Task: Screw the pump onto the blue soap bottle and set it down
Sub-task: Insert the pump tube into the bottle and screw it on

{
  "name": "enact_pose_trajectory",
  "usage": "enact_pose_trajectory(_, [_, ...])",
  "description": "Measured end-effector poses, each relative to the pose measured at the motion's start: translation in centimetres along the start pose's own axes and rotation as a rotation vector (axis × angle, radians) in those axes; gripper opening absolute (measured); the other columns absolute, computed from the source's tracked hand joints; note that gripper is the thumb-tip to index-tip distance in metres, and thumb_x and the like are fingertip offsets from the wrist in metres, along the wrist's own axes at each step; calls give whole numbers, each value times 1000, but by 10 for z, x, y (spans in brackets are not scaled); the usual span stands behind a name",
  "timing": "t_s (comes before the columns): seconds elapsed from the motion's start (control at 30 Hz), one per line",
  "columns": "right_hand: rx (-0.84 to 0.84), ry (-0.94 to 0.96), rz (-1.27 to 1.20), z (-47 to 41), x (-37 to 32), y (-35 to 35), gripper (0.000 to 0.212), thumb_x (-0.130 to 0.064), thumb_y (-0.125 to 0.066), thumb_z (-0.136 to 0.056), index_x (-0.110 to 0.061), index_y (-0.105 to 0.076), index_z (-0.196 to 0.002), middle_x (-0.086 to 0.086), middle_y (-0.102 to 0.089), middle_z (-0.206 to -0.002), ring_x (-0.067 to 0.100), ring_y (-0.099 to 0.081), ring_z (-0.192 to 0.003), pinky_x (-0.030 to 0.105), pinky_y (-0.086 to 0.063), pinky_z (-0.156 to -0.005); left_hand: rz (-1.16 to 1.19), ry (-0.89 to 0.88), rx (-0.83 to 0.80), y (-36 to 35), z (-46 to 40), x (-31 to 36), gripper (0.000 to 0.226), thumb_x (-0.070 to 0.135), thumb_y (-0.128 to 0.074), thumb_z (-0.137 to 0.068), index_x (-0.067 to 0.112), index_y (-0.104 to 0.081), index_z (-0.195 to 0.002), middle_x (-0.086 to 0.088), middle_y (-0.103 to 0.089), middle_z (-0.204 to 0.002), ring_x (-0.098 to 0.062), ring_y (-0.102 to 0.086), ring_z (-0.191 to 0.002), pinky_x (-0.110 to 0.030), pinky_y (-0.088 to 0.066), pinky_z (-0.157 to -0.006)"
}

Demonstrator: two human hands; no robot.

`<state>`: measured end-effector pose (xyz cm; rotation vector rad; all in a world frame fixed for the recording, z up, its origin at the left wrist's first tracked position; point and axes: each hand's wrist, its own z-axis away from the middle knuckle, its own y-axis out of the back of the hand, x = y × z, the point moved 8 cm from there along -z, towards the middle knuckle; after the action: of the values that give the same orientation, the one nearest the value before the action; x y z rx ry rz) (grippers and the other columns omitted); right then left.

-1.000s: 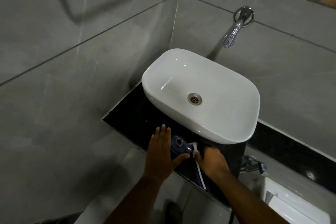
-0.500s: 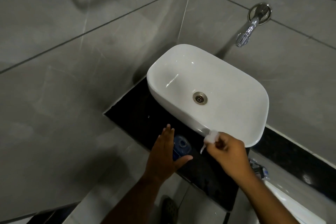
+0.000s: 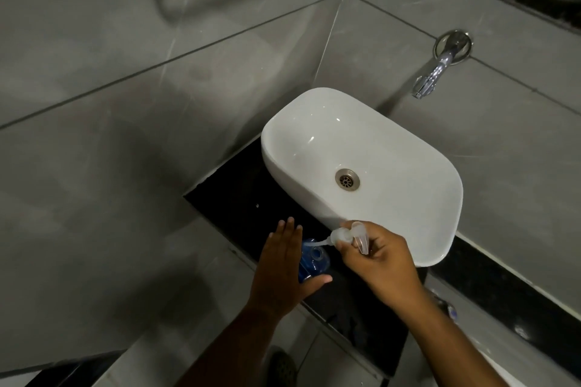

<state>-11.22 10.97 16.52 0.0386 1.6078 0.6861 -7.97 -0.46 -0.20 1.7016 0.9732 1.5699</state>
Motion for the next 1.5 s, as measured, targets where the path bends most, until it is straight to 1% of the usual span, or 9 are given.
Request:
enact_pose_trajectory(0.07, [-6,-5,31,0,1,-2,45,-2,-69,-86,-40,-61,-64,-2,-65,-67,15,-62,-66,30,-53,-66,-7,3,-8,-1,1,0,108,85,-32,-77,5,-17,-149,-15,-15,-158,-30,-14,-145,-45,-20,-115])
enact_pose_trajectory(0.3, [26,17,52,1,-6,17,17,-2,-70,-84,-19,-74,-84,8,-71,-76,25,-67,-72,33,-55,-67,8,7,7,0,1,0,107,84,-30,-76,8,-13,-150,-13,-11,-158,-29,-12,-146,-43,-13,-116])
enact_pose_trajectory(0.47, [-44,-8,108,1,7,5,22,-2,-70,-84,-19,-68,-70,10,-66,-68,30,-62,-68,40,-53,-64,-20,10,-4,-2,1,-1,108,84,-31,-76,6,-15,-149,-14,-14,-158,-29,-13,-145,-43,-17,-115])
enact_pose_trajectory(0.6, [-92,-63,233,-8,31,-11,11,-8,-76,-78,-19,-73,-82,1,-72,-80,11,-67,-76,34,-57,-72,-4,12,-2,-1,1,0,107,85,-30,-77,6,-16,-149,-15,-15,-157,-31,-15,-144,-45,-17,-114])
enact_pose_trajectory(0.73, [-172,-54,323,-20,36,-21,9,-13,-74,-79,-16,-71,-87,2,-71,-84,13,-66,-79,37,-56,-74,0,4,10,-2,1,1,107,84,-32,-78,5,-18,-148,-17,-17,-157,-32,-17,-144,-46,-19,-114])
enact_pose_trajectory(0.9, [-325,35,527,-29,29,-35,48,-18,-66,-84,-24,-51,-129,-3,-66,-112,12,-62,-98,27,-53,-85,17,35,20,-2,1,0,109,86,-32,-76,8,-10,-149,-15,-13,-158,-30,-13,-145,-46,-21,-116])
enact_pose_trajectory(1.07, [-470,132,797,-27,35,-51,28,-23,-60,-83,-24,-59,-111,4,-66,-102,20,-63,-86,38,-56,-73,80,-7,46,1,2,4,105,83,-23,-80,4,-14,-148,-20,-22,-155,-34,-20,-143,-51,-27,-113])
enact_pose_trajectory(1.37, [-378,146,952,-32,40,-53,24,-39,-57,-87,-17,-60,-96,6,-70,-92,22,-64,-78,36,-54,-67,107,-10,76,2,3,4,103,81,-28,-81,1,-21,-146,-20,-24,-155,-34,-21,-143,-52,-27,-113])
enact_pose_trajectory(1.5, [-416,103,834,-29,38,-50,58,-51,-68,-79,-24,-51,-127,-1,-64,-122,20,-63,-102,31,-52,-82,110,1,73,-2,4,1,99,76,-37,-82,2,-23,-146,-19,-23,-155,-33,-19,-144,-54,-29,-112])
